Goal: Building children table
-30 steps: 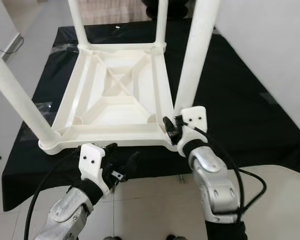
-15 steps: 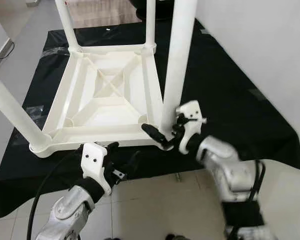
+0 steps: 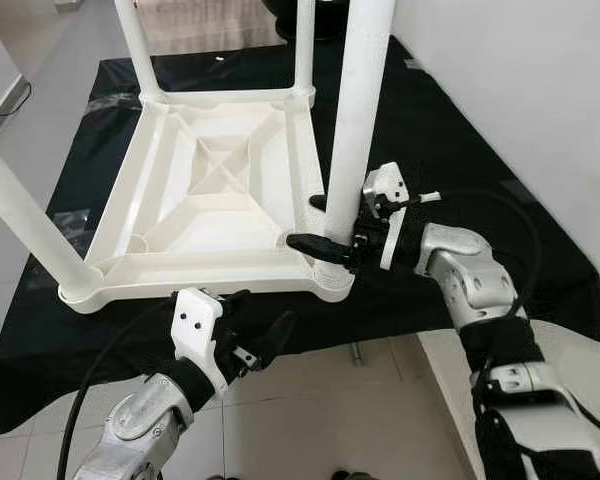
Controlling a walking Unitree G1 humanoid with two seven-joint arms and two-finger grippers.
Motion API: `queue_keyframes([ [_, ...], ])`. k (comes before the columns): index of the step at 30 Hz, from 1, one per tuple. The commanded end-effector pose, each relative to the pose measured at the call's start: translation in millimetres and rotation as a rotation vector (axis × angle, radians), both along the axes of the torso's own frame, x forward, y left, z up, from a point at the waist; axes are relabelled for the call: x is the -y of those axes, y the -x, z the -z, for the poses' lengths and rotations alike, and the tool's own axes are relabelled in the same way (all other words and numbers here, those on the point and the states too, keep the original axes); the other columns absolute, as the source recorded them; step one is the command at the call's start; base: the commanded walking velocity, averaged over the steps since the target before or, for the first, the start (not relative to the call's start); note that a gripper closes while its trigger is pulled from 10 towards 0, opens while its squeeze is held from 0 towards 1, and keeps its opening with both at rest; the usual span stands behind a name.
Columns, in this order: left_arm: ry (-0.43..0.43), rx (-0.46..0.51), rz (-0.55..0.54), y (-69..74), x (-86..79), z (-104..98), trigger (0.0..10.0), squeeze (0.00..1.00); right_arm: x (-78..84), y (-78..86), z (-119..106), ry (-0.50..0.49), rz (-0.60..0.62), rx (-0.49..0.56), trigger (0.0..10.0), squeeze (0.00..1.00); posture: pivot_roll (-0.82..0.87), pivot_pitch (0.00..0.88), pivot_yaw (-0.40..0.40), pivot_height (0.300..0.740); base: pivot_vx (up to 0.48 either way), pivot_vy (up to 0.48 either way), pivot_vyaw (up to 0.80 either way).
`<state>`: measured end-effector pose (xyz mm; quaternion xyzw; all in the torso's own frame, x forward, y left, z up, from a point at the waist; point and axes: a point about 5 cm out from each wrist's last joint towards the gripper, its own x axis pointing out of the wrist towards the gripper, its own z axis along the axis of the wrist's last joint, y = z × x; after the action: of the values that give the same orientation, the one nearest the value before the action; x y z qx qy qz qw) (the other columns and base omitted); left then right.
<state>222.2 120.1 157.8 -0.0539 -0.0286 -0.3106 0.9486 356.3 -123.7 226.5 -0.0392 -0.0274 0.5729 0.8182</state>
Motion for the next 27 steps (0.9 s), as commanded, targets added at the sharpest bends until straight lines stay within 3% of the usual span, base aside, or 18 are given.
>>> queue_keyframes([
  [1, 0.003, -0.035, 0.001, 0.9, -0.2, 7, 10.0, 0.0, -5.3, -0.1, -3, 0.004, -0.057, 0.012, 0.0, 0.0, 0.01, 0.143, -0.049, 0.74, 0.0, 0.0, 0.0],
  [6, 0.008, -0.032, 0.0, 0.2, 2.6, 7, 10.0, 0.0, -1.4, -1.9, -6, -0.016, -0.052, 0.025, 0.0, 0.0, -0.01, 0.144, -0.056, 0.74, 0.0, 0.0, 0.0],
  [13, 0.006, -0.03, -0.018, -3.5, 5.4, 8, 10.0, 0.0, 9.7, 3.9, -4, -0.07, 0.06, 0.066, 0.0, 0.0, -0.04, 0.142, -0.054, 0.74, 0.0, 0.0, 0.0],
  [14, 0.01, -0.031, -0.031, -4.2, 3.7, 8, 10.0, 0.0, 11.4, 7.2, 0, -0.066, 0.12, 0.081, 0.0, 0.0, -0.04, 0.14, -0.055, 0.74, 0.0, 0.0, 0.0],
  [16, 0.002, -0.031, -0.057, -5.4, 0.0, 10, 10.0, 0.0, 17.2, 9.5, 16, -0.038, 0.617, 0.084, 0.0, 0.0, -0.07, 0.138, -0.057, 0.74, 0.0, 0.0, 0.0],
  [18, -0.006, -0.026, -0.06, -5.9, -0.2, 10, 10.0, 0.0, 22.5, 9.8, 20, -0.031, 0.841, 0.081, 0.0, 0.0, -0.07, 0.138, -0.057, 0.74, 0.0, 0.0, 0.0],
  [19, -0.006, -0.026, -0.06, -5.9, -0.2, 10, 10.0, 0.0, 22.5, 9.8, 20, -0.031, 0.841, 0.081, 0.0, 0.0, -0.07, 0.138, -0.057, 0.74, 0.0, 0.0, 0.0],
  [20, -0.007, -0.023, -0.063, -8.2, 0.4, 9, 10.0, 0.0, 17.6, 25.2, 33, -0.033, 0.958, 0.048, 0.0, 0.0, -0.09, 0.142, -0.042, 0.74, 0.0, 0.0, 0.0],
  [22, -0.013, -0.015, -0.046, -13.5, 5.6, 8, 10.0, 0.0, 0.0, 51.5, 50, -0.023, 1.052, 0.016, 0.0, 0.0, -0.1, 0.135, -0.024, 0.74, 0.0, 0.0, 0.0],
  [24, -0.028, -0.004, -0.023, -17.4, 10.6, 6, 10.0, 0.0, -11.3, 55.7, 57, -0.001, 1.046, 0.019, 0.0, 0.0, -0.11, 0.12, -0.009, 0.74, 0.0, 0.0, 0.0],
  [27, -0.031, -0.005, -0.02, -19.4, 10.9, 6, 10.0, 0.0, -13.6, 53.2, 60, 0.009, 1.025, 0.017, 0.0, 0.0, -0.1, 0.115, -0.012, 0.74, 0.0, 0.0, 0.0],
])
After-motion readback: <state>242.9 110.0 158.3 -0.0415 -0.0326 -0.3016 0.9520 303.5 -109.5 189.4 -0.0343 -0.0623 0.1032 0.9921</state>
